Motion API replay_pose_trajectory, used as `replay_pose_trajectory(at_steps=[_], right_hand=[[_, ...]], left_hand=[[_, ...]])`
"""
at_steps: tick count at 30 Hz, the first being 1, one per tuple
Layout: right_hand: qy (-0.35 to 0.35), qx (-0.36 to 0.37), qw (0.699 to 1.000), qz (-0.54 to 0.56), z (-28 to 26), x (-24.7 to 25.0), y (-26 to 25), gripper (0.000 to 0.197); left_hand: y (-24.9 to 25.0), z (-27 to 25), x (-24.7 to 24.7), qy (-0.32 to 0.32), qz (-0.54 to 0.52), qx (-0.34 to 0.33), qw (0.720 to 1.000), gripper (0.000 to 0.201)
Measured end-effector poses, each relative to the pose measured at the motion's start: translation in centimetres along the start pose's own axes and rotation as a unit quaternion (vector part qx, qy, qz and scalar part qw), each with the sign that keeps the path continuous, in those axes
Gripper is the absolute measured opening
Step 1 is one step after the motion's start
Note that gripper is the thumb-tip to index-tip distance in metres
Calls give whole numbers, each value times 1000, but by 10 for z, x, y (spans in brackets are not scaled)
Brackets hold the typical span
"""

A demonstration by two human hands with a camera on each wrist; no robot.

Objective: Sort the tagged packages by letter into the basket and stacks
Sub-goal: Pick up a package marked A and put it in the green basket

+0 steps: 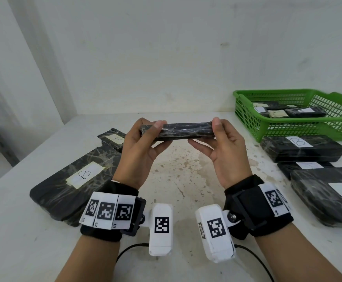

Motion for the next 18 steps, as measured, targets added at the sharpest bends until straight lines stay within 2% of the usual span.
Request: replay_pose_trajectory(at_steps=[2,7,12,18], right_hand=[[-1,10,1000,-13,0,0,-1,27],[-7,-7,1000,2,-3,-4,-1,27],[35,31,997,-61,-1,-2,-2,24],[5,-1,999,-51,-3,-6,-2,23]], left_hand=[[0,0,-1,0,16,-9,1000,19],[-1,2,3,10,10,-27,1000,16],[1,-1,-3,6,-19,-4,1000,20],[1,-1,-4,30,54,-45,997,32]])
Point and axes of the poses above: each hand's wrist, its own z-axis towards the middle knuckle, its own x-axis out of the back of the hand, y = z × x, the point moved 1 cm from there along z, towards the middle knuckle, and after that the axes turned 15 degrees about -z, right-handed, at the moved point
